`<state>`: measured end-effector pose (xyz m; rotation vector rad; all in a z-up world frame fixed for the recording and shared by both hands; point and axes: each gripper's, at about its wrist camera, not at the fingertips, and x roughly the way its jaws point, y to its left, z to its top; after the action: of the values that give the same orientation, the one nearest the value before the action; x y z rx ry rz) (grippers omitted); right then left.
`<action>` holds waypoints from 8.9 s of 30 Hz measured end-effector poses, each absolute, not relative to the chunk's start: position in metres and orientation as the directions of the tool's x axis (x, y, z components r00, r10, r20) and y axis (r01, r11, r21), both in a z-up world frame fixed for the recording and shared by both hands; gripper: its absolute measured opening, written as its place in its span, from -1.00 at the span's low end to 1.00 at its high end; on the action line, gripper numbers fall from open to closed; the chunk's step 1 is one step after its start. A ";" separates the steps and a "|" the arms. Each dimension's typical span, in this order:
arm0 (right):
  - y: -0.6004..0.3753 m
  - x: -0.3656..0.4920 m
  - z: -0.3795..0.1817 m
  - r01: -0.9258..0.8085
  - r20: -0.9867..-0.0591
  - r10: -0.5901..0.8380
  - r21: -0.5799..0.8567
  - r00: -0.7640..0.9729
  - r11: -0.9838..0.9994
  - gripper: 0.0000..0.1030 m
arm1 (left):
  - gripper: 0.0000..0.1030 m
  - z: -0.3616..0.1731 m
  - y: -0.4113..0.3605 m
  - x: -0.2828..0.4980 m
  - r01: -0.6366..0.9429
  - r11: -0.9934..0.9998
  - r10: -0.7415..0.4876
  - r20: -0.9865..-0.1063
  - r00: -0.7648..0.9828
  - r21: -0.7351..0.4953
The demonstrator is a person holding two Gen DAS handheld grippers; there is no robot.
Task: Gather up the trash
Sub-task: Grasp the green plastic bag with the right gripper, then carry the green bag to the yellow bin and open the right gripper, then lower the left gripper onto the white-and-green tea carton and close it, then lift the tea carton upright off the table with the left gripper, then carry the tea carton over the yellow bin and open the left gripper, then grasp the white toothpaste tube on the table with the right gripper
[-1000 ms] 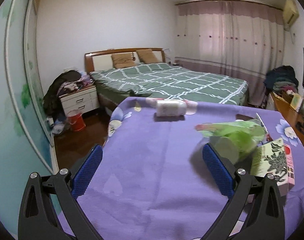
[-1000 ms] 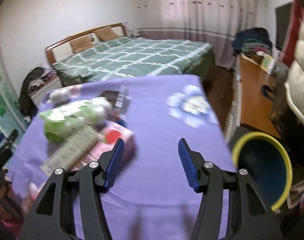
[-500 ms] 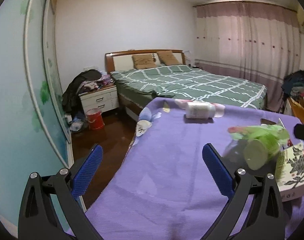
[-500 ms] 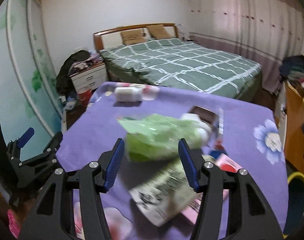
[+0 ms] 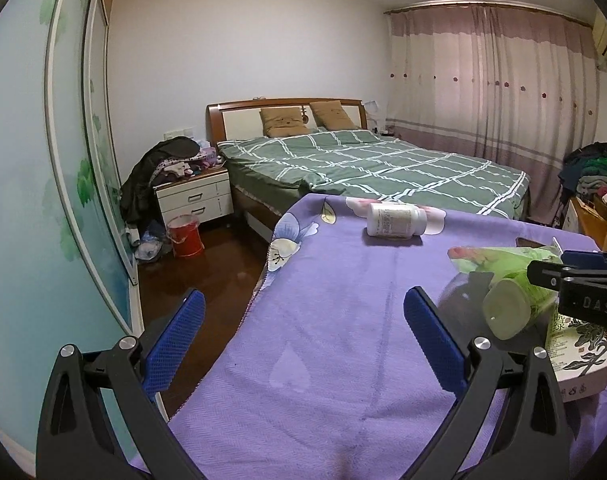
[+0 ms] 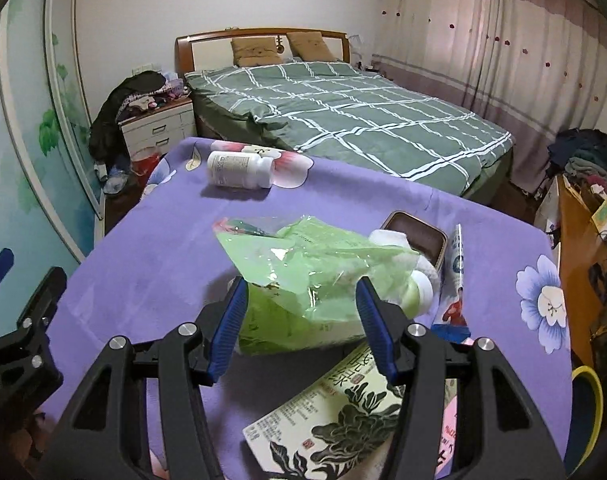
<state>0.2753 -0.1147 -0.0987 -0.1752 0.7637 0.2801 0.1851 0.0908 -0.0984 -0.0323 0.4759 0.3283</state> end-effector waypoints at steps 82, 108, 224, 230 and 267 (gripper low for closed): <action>-0.471 0.138 -0.122 0.421 -0.645 -0.240 0.141 0.726 0.896 -0.48 | 0.91 -0.096 0.042 0.189 -0.041 0.999 0.041 -0.486 0.873 0.010; -0.452 0.149 -0.133 0.372 -0.662 -0.194 0.137 0.724 0.918 -0.47 | 0.91 -0.141 -0.062 0.240 0.335 0.872 -0.488 -0.686 0.539 -0.357; -0.584 0.034 -0.128 0.541 -0.613 -0.357 0.139 0.705 0.830 -0.23 | 0.61 -0.103 -0.448 0.204 0.753 0.653 -0.563 -0.720 0.406 -0.086; -0.568 0.045 -0.125 0.509 -0.614 -0.332 0.133 0.716 0.851 -0.23 | 0.76 -0.070 -0.385 0.195 0.708 0.703 -0.571 -0.646 0.506 -0.067; -0.286 0.232 -0.104 -0.066 -0.690 0.143 0.137 0.710 0.988 -0.24 | 0.91 -0.117 0.061 0.211 -0.027 0.998 -0.012 -0.551 0.834 -0.063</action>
<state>0.2319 -0.2864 -0.1040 0.1054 0.7735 0.1161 0.2109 0.0612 -0.1168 -0.0695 0.5841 0.0077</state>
